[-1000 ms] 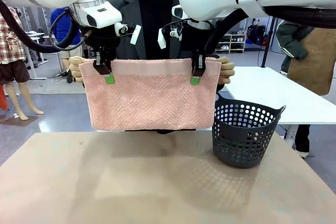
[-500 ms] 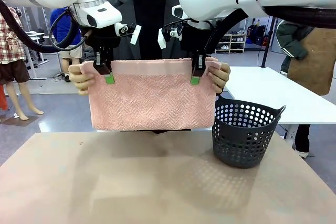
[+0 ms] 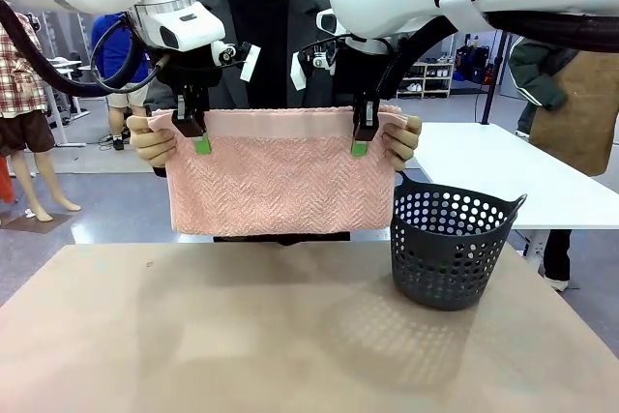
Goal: Fold the towel.
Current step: Release the end of the 100 cm Hotel Towel you were holding.
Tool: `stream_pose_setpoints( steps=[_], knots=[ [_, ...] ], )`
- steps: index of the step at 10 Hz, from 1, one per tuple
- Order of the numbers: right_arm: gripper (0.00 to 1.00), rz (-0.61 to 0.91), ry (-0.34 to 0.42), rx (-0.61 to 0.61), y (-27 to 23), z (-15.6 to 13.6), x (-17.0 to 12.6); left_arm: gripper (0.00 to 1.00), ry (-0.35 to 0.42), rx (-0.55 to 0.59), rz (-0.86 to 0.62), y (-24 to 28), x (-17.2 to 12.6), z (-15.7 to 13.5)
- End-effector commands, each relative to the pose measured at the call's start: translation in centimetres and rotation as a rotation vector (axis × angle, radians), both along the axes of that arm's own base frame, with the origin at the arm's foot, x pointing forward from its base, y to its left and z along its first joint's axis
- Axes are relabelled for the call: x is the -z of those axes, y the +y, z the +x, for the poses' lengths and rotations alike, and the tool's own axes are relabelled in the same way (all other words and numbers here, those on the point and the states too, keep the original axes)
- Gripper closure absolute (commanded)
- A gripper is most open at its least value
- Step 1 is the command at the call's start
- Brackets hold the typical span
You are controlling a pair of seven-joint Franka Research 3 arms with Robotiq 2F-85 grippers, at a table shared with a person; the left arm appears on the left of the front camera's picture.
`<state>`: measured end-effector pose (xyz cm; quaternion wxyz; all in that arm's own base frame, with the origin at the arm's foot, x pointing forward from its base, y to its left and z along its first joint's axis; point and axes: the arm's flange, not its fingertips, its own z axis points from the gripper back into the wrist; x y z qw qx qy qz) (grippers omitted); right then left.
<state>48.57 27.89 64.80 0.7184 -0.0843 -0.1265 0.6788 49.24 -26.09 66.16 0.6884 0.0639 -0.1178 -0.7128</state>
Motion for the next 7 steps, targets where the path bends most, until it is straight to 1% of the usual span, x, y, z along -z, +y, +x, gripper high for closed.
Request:
stream_pose_setpoints(
  steps=[1, 7],
  knots=[
    [1.0, -0.001, -0.01, 0.0, -0.05, 0.07, -0.14, 1.0, 0.0, -0.002, 0.0, 0.11, 0.0, 0.03],
    [1.0, -0.001, -0.01, 0.0, -0.05, 0.07, -0.14, 1.0, 0.0, -0.002, 0.0, 0.11, 0.0, 0.03]
  ],
)
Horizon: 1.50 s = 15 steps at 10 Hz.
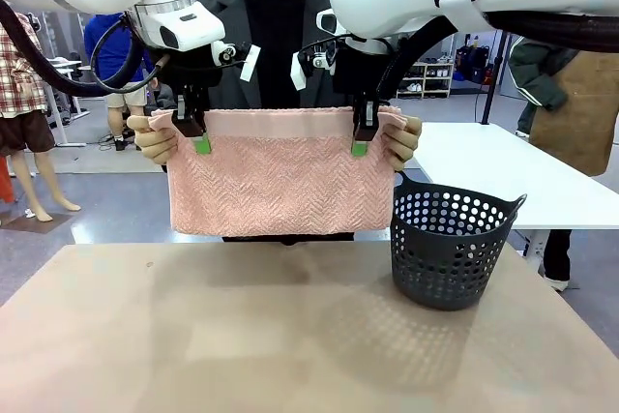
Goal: Fold the towel.
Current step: Release the end of the 100 cm Hotel Towel you were holding.
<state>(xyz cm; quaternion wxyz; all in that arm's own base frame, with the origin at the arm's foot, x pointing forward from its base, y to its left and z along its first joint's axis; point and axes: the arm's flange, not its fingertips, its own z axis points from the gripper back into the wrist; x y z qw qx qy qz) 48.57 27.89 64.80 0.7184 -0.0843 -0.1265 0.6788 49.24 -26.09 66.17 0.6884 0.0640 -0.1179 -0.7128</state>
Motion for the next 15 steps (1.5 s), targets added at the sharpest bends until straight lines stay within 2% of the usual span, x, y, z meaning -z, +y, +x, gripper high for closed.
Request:
stream_pose_setpoints(
  steps=[1, 2, 3, 4, 5, 6, 7, 8, 9, 10, 11, 12, 13, 15],
  knots=[
    [1.0, -0.001, -0.01, 0.0, -0.1, 0.1, -0.1, 1.0, 0.0, -0.002, 0.0, 0.1, 0.0, 0.0],
    [0.96, 0.0, 0.0, 0.0, 0.0, 0.0, 0.0, 0.96, 0.0, 0.0, 0.0, 0.0, 0.0, 0.0],
    [0.65, 0.01, -0.018, 0.007, -0.2, -0.5, -0.6, 0.59, 0.007, -0.001, -0.026, -0.3, -0.5, -0.7],
    [0.65, 0.014, -0.036, 0.022, -0.3, -0.8, -1.1, 0.52, -0.023, -0.038, -0.03, 0.0, -0.7, -0.8],
    [0.36, 0.023, -0.036, 0.034, -0.3, -0.9, -1.2, 0.13, -0.036, -0.055, -0.042, 0.3, -1.0, -1.0],
    [0.63, 0.02, -0.022, 0.05, -0.4, -0.8, -1.4, 0.46, -0.051, -0.069, -0.06, 0.4, -1.3, -1.2],
    [0.02, 0.034, -0.01, 0.056, -0.6, -0.8, -1.6, 0.0, -0.041, -0.054, -0.076, 0.6, -1.7, -1.5],
    [0.28, 0.036, -0.01, 0.08, -0.7, -0.7, -1.8, 0.0, -0.031, -0.053, -0.09, 0.7, -2.1, -1.6],
    [0.0, 0.05, -0.013, 0.103, -1.0, -0.9, -2.5, 0.0, -0.017, -0.047, -0.114, 0.8, -2.6, -1.8],
    [0.0, 0.079, -0.018, 0.132, -1.5, -1.2, -3.7, 0.05, 0.001, -0.052, -0.135, 1.1, -3.3, -2.0],
    [0.0, 0.075, -0.06, 0.197, -2.3, -1.9, -5.2, 0.0, -0.007, -0.056, -0.235, 2.4, -4.9, -2.4],
    [0.1, 0.101, -0.102, 0.265, -3.5, -2.8, -6.7, 0.0, -0.059, -0.124, -0.296, 4.5, -6.5, -2.9],
    [0.01, 0.162, -0.14, 0.336, -5.3, -3.8, -8.2, 0.0, -0.096, -0.183, -0.334, 6.6, -7.7, -3.8],
    [0.0, 0.293, -0.115, 0.449, -9.8, -6.8, -10.1, 0.0, -0.166, -0.32, -0.386, 10.5, -9.1, -7.0]
  ],
)
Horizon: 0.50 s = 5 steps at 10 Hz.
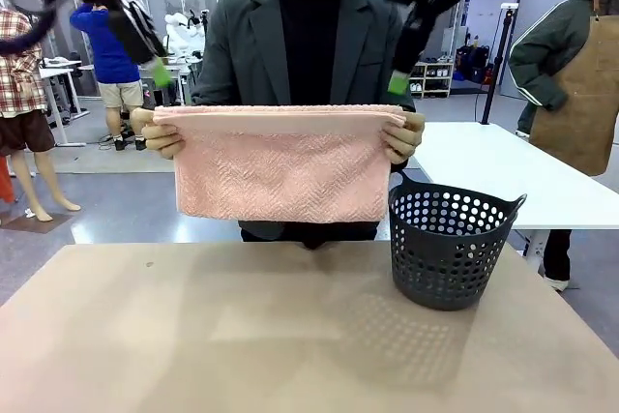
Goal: Fold the towel.
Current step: Release the end of the 100 cm Hotel Towel you were holding.
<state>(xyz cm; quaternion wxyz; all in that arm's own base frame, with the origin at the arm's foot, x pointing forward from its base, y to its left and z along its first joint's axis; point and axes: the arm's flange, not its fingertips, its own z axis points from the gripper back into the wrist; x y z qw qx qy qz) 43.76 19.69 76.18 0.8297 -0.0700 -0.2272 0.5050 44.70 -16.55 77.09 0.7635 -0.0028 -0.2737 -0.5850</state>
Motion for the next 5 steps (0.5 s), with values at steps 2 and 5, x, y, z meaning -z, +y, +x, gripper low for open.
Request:
stream_pose_setpoints(
  steps=[2, 5],
  knots=[
    [0.0, 0.126, -0.062, 0.188, -6.7, -6.8, 0.7, 0.0, -0.062, -0.296, -0.056, 5.2, 1.3, -6.2],
    [0.0, 0.284, -0.136, 0.327, -14.8, -13.9, 1.8, 0.0, -0.108, -0.51, -0.163, 12.8, 2.8, -11.8]
  ],
)
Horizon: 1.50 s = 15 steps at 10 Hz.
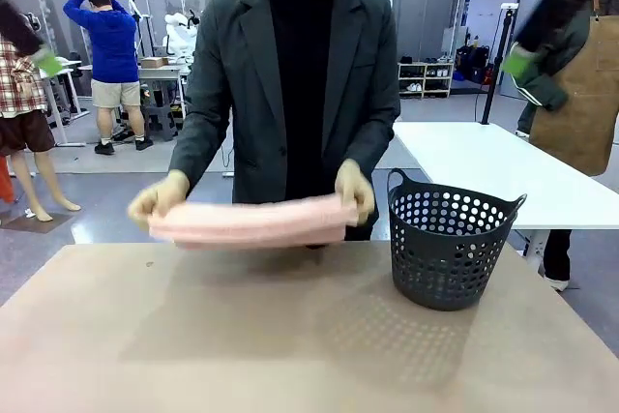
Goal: Fold the towel.
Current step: Release the end of the 100 cm Hotel Towel you were holding.
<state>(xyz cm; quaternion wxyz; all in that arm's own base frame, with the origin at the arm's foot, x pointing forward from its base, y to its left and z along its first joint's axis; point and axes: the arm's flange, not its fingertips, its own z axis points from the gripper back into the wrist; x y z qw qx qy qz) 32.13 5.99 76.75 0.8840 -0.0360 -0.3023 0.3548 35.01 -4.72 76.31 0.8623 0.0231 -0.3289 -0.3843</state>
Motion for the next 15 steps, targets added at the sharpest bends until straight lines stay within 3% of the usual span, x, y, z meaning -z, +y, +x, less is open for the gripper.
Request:
stream_pose_setpoints(
  steps=[1, 4, 15],
  knots=[
    [0.0, 0.094, -0.081, 0.102, -2.8, -3.9, 3.0, 0.0, -0.072, -0.104, -0.057, 2.8, 2.9, -3.7],
    [0.0, 0.148, -0.069, 0.187, -5.6, -7.0, 6.0, 0.0, -0.115, -0.233, -0.141, 7.4, 6.1, -7.7],
    [0.0, 0.16, -0.059, 0.177, -6.4, -7.6, 6.6, 0.0, -0.094, -0.23, -0.162, 8.7, 6.4, -8.0]
  ],
)
